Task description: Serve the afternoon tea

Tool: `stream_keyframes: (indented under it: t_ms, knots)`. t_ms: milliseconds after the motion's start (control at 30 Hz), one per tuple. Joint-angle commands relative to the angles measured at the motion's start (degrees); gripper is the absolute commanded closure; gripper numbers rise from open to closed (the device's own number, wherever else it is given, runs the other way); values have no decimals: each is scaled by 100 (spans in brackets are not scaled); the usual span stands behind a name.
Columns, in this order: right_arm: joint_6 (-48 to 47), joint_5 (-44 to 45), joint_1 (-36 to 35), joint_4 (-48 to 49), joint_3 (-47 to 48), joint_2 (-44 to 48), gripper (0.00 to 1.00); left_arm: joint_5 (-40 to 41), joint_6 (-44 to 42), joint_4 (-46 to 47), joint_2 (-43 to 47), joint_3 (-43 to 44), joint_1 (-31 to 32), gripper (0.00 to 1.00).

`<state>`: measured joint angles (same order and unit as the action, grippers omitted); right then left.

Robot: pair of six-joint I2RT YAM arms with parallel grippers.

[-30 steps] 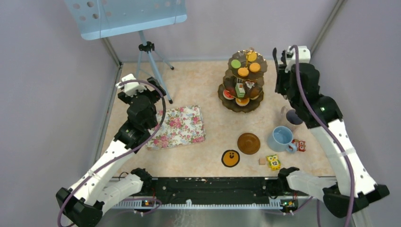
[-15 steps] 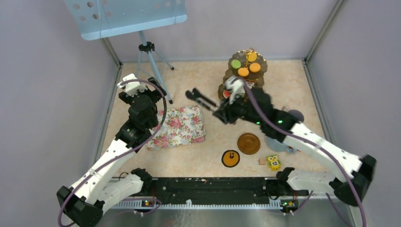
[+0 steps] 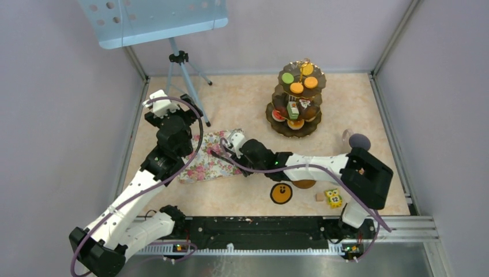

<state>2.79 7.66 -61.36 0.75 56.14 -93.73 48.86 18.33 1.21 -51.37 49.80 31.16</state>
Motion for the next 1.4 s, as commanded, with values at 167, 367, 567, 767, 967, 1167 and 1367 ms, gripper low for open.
stream_keyframes:
  t_ms: [167, 367, 567, 767, 967, 1167, 1367]
  knots:
    - [33, 634, -456, 1372, -165, -666, 51, -21, -13, 116, 102, 134, 3, 1]
    - [220, 647, -457, 1147, -78, -874, 42, -25, -5, 116, 102, 127, -2, 1]
    - [614, 991, -456, 118, 102, -54, 23, -65, -30, 134, 75, 127, 0, 1]
    - [1472, 1299, -462, -1487, -641, 1358, 21, -38, -40, 138, 63, 119, 6, 1]
    - [3250, 998, -467, -3197, -1086, 2008, 21, -74, -16, 126, -33, 129, -3, 1]
    - [4690, 829, -850, -4316, -953, 1763, 19, -200, 62, 73, -149, 136, 4, 1]
    - [4993, 673, -978, -4089, -1198, 1463, 18, -239, 83, 54, -186, 148, 2, 1]
